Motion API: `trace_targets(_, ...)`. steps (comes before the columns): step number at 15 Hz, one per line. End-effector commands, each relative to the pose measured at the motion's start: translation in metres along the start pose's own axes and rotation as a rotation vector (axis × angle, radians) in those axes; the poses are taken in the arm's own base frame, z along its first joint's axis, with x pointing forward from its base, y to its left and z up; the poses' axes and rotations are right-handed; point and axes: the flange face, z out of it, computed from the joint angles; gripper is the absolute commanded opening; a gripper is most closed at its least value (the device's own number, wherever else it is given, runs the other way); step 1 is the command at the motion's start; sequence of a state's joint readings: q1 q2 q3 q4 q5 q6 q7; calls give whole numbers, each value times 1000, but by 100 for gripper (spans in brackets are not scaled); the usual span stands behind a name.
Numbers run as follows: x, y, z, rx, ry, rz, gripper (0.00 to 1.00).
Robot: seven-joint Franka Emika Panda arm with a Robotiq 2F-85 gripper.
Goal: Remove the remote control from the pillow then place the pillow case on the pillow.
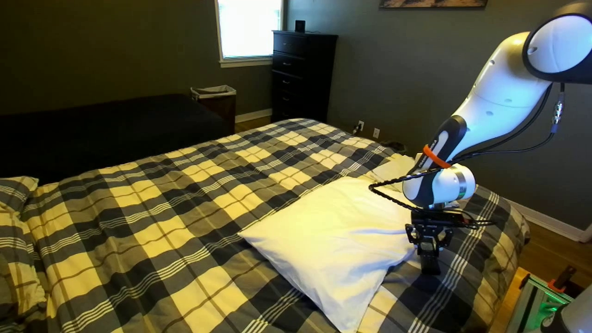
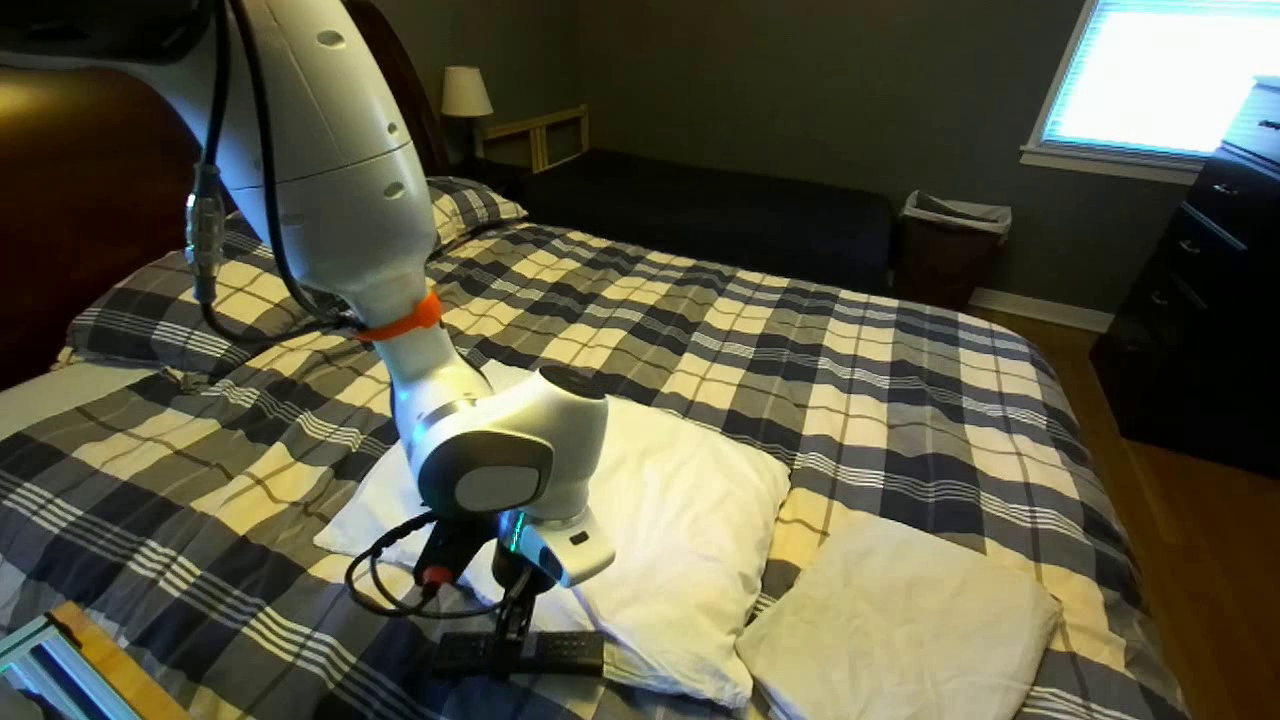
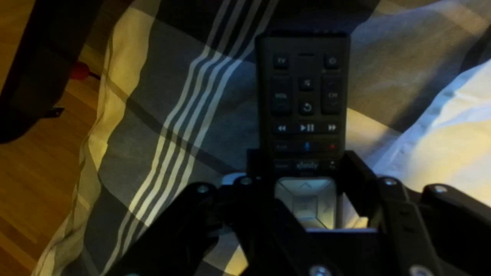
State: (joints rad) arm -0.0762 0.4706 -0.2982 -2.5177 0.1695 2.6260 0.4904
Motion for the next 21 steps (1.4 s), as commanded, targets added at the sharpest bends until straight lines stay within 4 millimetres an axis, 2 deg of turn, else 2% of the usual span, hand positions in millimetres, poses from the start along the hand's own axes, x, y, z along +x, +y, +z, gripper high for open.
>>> trace_targets(1,-4,15,2,48,-66,109,29)
trace_targets(6,5,22,2,88,-78,198,29)
trace_targets(7,6,22,0,99,-77,199,79)
trace_targets(8,6,23,-1,102,-71,204,81)
trace_targets(11,2,31,-18,73,24,205,100)
trace_targets(16,13,47,-45,-124,203,193,100)
trace_targets(19,22,49,-62,-249,298,173,100)
trace_targets(20,24,49,-52,-192,254,171,100)
trace_targets(21,24,49,-56,-215,275,168,100)
